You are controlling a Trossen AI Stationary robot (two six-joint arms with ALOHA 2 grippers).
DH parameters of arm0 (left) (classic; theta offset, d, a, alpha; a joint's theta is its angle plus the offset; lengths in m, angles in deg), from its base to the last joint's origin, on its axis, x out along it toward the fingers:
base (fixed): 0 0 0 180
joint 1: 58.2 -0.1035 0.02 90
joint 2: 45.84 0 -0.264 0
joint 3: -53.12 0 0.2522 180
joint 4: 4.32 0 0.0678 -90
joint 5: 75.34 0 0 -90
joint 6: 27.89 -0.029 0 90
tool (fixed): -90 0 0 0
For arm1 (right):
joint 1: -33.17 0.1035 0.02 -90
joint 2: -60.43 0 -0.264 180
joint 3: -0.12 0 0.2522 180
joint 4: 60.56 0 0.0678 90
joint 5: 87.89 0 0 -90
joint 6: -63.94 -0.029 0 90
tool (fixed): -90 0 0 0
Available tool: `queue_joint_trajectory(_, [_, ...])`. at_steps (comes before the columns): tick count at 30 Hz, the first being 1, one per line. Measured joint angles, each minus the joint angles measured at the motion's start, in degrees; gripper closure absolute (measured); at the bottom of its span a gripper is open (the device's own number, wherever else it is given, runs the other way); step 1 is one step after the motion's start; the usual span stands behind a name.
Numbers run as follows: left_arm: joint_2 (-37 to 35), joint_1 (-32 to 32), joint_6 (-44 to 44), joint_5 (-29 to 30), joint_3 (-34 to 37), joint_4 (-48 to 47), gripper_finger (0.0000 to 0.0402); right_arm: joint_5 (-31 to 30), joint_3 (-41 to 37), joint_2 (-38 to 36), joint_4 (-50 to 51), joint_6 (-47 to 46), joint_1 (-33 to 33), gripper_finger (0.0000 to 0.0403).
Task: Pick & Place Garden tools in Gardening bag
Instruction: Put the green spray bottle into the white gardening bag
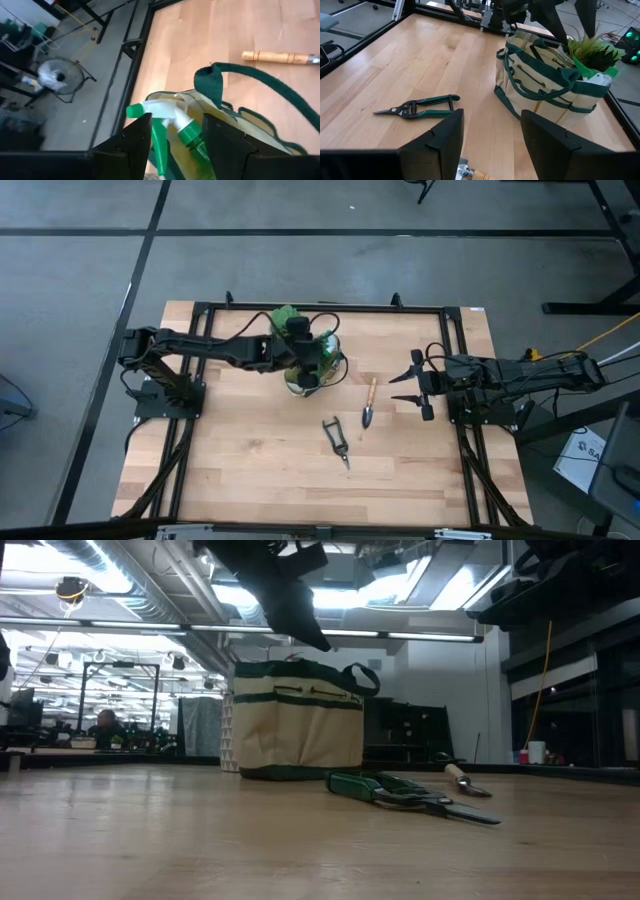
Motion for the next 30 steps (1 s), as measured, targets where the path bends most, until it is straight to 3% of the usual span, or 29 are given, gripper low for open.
queue_joint_trajectory(16, [0.1, -2.5, 10.9, -12.7, 6.4, 0.8, 0.0233, 0.0, 0.0, 0.0, 0.0, 0.0, 0.0, 0.0202])
queue_joint_trajectory(30, [7.1, -2.3, 11.4, -15.0, 5.9, 0.4, 0.0233, 0.0, 0.0, 0.0, 0.0, 0.0, 0.0, 0.0202])
